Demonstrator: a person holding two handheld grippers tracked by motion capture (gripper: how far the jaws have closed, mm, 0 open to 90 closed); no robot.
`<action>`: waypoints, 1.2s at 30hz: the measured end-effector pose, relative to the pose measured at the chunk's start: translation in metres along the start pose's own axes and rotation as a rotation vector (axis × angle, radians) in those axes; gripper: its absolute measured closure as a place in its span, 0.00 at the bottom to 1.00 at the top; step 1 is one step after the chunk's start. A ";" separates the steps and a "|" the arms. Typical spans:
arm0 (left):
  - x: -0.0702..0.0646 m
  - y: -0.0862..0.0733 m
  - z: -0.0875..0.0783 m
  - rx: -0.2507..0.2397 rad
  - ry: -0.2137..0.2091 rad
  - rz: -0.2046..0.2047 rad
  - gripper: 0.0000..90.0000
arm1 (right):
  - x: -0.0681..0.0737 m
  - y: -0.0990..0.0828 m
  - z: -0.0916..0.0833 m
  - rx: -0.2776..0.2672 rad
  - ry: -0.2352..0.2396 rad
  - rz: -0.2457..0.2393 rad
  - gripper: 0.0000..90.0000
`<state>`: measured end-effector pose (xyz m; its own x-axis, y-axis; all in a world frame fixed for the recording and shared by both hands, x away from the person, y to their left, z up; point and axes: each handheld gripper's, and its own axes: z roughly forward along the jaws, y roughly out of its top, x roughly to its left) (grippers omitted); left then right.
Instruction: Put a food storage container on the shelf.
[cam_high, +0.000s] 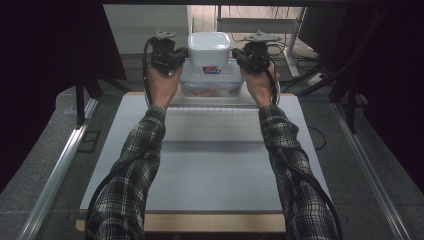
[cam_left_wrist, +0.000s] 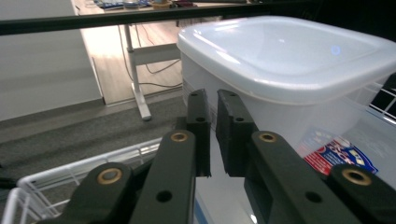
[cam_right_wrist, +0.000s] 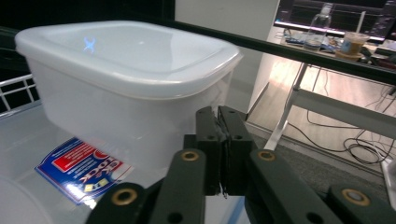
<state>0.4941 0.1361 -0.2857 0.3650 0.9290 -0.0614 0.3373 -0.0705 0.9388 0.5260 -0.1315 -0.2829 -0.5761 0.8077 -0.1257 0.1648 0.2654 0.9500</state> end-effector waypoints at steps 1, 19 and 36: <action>0.001 0.001 0.000 0.000 0.001 0.000 0.95 | -0.002 0.001 0.000 0.000 -0.004 0.009 0.99; 0.025 0.025 0.016 -0.005 0.034 -0.008 0.98 | -0.023 0.025 0.018 -0.002 -0.001 0.028 0.99; 0.021 0.015 0.040 0.036 -0.028 -0.015 1.00 | -0.021 0.013 0.040 0.051 0.072 -0.002 0.99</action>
<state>0.5418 0.1398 -0.2866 0.3835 0.9196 -0.0848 0.3737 -0.0706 0.9249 0.5727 -0.1240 -0.2792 -0.6325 0.7675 -0.1045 0.2032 0.2946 0.9338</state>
